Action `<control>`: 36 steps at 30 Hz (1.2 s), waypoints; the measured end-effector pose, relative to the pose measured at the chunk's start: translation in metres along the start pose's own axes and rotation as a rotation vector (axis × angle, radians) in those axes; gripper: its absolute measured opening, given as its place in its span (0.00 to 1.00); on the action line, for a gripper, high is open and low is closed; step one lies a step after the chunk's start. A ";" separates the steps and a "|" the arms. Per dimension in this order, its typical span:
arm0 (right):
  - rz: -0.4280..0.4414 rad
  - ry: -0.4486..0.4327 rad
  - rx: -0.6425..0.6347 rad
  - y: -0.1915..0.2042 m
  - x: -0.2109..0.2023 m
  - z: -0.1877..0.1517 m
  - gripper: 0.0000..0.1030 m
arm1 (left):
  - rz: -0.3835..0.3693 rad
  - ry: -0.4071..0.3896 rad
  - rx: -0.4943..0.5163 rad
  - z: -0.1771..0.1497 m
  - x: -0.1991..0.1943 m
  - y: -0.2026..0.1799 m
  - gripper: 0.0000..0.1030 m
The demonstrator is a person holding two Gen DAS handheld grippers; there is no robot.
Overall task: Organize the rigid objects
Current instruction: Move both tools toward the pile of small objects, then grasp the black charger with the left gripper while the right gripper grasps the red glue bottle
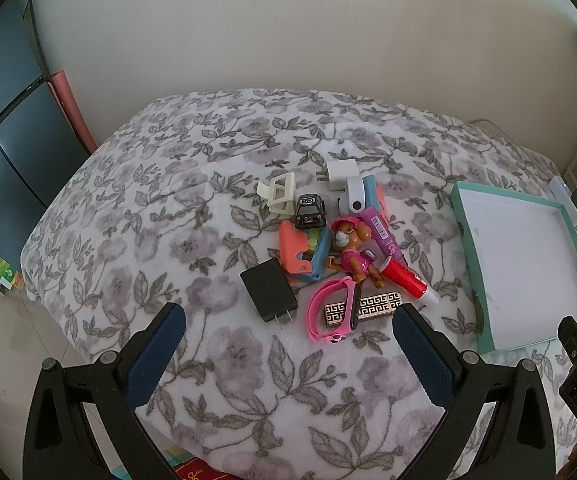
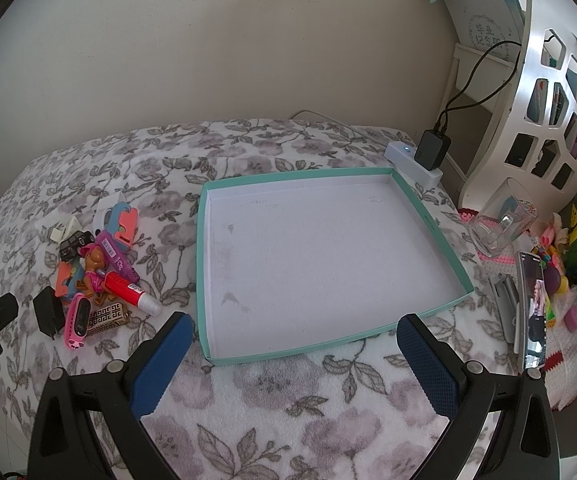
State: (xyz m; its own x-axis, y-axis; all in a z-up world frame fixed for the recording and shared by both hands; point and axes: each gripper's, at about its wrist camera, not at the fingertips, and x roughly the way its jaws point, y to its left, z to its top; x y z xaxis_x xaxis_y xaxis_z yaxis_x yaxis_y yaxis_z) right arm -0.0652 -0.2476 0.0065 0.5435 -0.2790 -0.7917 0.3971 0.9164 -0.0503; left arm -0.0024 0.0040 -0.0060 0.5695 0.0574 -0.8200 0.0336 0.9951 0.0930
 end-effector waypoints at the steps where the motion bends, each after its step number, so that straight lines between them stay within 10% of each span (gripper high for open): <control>1: 0.000 0.000 0.000 0.000 0.000 0.000 1.00 | 0.000 0.000 0.000 0.000 0.000 0.000 1.00; 21: 0.004 -0.009 -0.007 0.003 -0.003 0.000 1.00 | -0.002 0.018 0.000 0.000 0.003 0.002 1.00; 36: 0.172 0.098 -0.112 0.078 0.021 0.041 0.99 | -0.005 0.120 -0.010 0.028 0.046 0.036 1.00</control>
State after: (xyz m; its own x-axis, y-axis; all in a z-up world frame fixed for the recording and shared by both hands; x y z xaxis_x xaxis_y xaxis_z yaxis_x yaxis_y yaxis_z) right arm 0.0072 -0.1940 0.0109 0.5198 -0.0920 -0.8493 0.2172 0.9757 0.0273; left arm 0.0484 0.0401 -0.0247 0.4667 0.0607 -0.8823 0.0276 0.9962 0.0831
